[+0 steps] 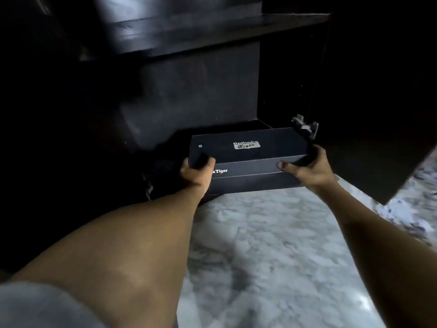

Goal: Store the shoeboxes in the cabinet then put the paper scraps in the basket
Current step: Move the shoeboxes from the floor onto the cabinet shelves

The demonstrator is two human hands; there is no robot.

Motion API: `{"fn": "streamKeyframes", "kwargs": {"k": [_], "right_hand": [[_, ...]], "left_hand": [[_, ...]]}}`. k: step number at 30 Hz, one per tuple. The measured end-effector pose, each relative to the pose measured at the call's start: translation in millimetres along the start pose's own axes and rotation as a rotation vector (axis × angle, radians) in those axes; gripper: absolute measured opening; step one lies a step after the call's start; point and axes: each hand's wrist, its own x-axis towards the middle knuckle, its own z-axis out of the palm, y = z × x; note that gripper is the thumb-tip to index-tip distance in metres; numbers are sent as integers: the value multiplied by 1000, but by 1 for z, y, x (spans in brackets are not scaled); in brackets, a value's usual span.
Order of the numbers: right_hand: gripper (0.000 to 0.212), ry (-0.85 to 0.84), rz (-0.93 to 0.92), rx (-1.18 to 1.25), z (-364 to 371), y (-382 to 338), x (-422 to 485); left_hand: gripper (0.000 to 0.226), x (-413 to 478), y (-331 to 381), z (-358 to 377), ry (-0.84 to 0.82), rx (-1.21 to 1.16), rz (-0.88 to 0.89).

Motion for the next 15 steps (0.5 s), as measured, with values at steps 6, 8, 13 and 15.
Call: {"fn": "streamKeyframes", "kwargs": {"k": [6,8,13,15], "right_hand": [[89,-115,8,116,67,30,34],[91,-133,12,139,85,33,41],[89,-167,35,143,122,46,52],[88,-171,29,151,131,50,58]], "left_hand": [[43,41,-30,-13,129,145,-38],[45,52,-41,-14,159,137,-63],[50,76,-63,-22,172,109,-95],[51,83,-69,-27,135,120,-100]]}}
